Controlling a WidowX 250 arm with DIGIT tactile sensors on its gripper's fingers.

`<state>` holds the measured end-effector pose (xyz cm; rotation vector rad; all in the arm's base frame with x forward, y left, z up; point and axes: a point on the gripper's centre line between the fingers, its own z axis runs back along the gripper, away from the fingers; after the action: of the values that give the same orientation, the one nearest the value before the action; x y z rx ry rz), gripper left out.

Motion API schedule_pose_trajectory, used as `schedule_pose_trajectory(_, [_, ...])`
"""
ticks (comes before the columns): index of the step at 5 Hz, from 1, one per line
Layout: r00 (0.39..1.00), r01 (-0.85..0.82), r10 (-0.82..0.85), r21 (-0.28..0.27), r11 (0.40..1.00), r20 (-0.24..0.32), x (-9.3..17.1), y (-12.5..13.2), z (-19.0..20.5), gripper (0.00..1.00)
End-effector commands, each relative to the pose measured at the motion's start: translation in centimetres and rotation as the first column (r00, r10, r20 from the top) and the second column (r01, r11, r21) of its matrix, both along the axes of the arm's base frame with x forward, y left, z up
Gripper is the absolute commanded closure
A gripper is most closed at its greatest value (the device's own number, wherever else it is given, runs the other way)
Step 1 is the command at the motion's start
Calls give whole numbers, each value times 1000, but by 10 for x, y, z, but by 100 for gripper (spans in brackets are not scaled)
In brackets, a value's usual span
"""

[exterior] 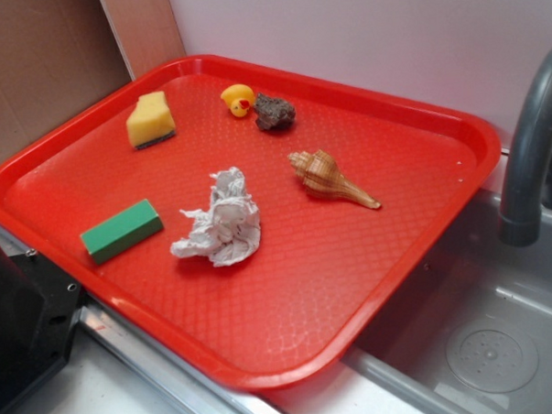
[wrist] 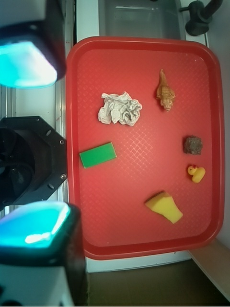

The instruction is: Grab the shell.

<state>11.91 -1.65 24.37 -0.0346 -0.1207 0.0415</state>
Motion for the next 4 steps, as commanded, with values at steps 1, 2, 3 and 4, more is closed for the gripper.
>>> schedule_pose_trajectory(1, [1000, 0, 0, 0, 1000, 0, 0, 0, 0, 0])
schedule_pose_trajectory(2, [969, -244, 247, 175, 954, 5, 50, -9, -50, 0])
schedule_pose_trajectory(3, [877, -475, 478, 54, 878, -57, 81, -39, -68, 0])
schedule_pose_trajectory(4, [717, -672, 673, 77, 736, -181, 86, -48, -72, 0])
